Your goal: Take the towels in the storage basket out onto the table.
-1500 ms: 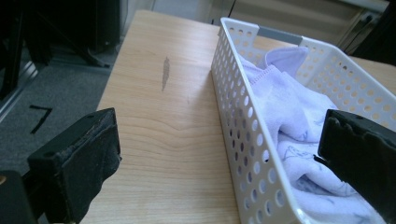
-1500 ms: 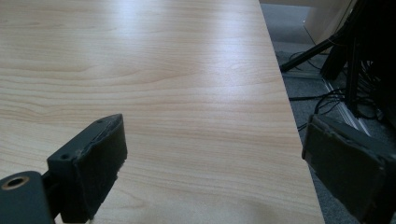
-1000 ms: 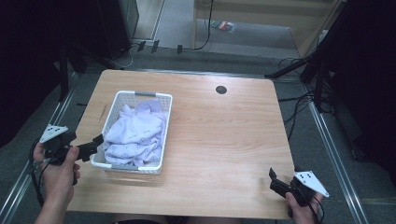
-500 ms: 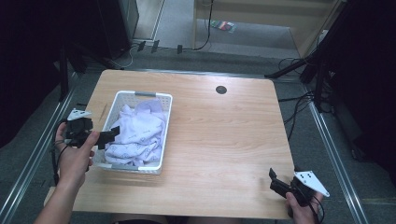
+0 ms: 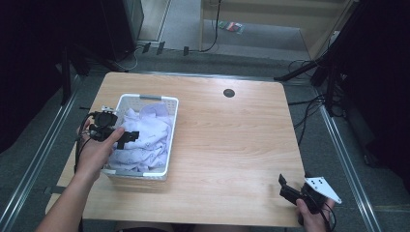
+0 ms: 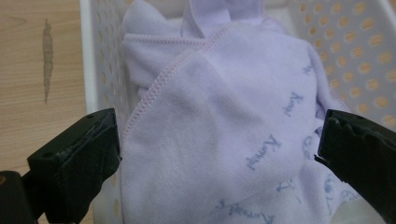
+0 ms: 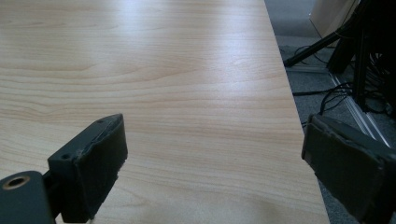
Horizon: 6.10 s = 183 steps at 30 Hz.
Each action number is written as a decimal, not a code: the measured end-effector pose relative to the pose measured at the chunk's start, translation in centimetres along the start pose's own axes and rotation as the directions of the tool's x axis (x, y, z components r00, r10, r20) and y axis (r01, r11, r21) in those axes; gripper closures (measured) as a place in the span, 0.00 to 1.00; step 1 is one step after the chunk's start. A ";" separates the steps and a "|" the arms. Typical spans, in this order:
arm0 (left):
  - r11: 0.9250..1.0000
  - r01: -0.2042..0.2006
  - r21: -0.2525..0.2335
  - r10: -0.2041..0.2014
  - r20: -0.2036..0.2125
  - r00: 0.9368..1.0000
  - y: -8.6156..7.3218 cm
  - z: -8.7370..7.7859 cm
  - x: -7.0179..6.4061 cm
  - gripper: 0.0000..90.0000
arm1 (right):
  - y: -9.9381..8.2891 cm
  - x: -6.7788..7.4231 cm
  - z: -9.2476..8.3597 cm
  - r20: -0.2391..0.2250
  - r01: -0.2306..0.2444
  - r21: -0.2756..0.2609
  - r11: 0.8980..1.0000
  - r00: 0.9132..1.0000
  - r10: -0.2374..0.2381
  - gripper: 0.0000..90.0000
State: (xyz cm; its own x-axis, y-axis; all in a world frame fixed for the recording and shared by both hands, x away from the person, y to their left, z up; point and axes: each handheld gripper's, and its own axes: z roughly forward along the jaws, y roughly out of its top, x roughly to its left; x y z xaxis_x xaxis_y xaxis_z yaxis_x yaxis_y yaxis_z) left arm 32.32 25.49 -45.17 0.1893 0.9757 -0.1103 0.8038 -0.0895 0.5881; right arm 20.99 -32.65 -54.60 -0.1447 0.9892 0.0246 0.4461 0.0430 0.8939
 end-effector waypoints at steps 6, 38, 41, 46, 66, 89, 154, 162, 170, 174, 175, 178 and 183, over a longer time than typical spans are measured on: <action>0.996 -0.007 0.090 0.008 -0.013 1.000 0.5 1.8 -0.1 0.00 | 0.0 0.0 0.0 -0.003 -0.002 0.000 1.000 1.000 0.002 0.08; 0.906 -0.109 0.409 0.158 -0.088 0.983 0.2 9.1 -4.6 0.00 | 0.0 -0.1 0.1 0.001 -0.009 0.009 1.000 1.000 0.009 0.08; 0.905 -0.116 0.410 0.164 -0.083 0.983 0.1 9.1 -4.6 0.00 | 0.0 -0.1 0.1 -0.001 -0.012 0.009 1.000 1.000 0.012 0.08; 0.906 -0.110 0.410 0.160 -0.089 0.983 0.3 9.1 -4.5 0.01 | 0.0 -0.1 0.1 0.001 -0.013 0.012 1.000 1.000 0.013 0.08; 0.922 -0.080 0.379 0.133 -0.117 0.984 1.3 7.6 -3.3 0.67 | 0.0 -0.1 0.1 0.000 -0.015 0.017 1.000 1.000 0.015 0.09; 0.926 0.006 0.377 0.050 -0.140 0.989 5.0 3.6 -2.6 0.67 | 0.1 -0.1 0.1 0.001 -0.011 0.017 1.000 1.000 0.011 0.09; 0.961 -0.061 0.270 0.071 -0.027 0.997 14.4 -2.8 -13.5 0.64 | 0.0 -0.3 0.0 -0.011 -0.024 0.008 1.000 1.000 0.024 0.08; 0.954 -0.094 0.284 0.097 0.004 0.995 14.5 -1.4 -16.4 0.64 | 0.0 -0.2 0.1 -0.013 -0.020 0.007 1.000 1.000 0.020 0.08; 0.949 -0.126 0.288 0.121 0.037 0.992 14.5 -0.2 -19.0 0.64 | 0.0 -0.2 0.1 -0.014 -0.020 0.006 1.000 1.000 0.021 0.08; 0.948 -0.129 0.291 0.122 0.045 0.992 14.4 0.5 -20.0 0.64 | 0.0 -0.2 0.1 -0.015 -0.020 0.006 1.000 1.000 0.021 0.08; 0.948 -0.130 0.292 0.122 0.046 0.991 14.4 0.6 -20.1 0.64 | 0.0 -0.2 0.1 -0.016 -0.021 0.006 1.000 1.000 0.021 0.08; 0.948 -0.130 0.289 0.116 0.066 0.991 14.3 1.0 -20.9 0.64 | 0.0 -0.3 0.1 -0.017 -0.022 0.007 1.000 1.000 0.022 0.08; 0.947 -0.141 0.288 0.122 0.084 0.989 14.1 1.8 -22.1 0.64 | 0.0 -0.3 0.1 -0.017 -0.021 0.007 1.000 1.000 0.022 0.08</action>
State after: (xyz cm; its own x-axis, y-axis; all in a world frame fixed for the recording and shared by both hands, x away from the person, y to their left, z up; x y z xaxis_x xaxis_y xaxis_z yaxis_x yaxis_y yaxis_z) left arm 40.47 2.27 -35.90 0.3326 0.9372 -0.1046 0.8970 -0.2802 0.3420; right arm 21.09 -32.89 -54.60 -0.1503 0.9873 0.0516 0.4553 0.0228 0.8901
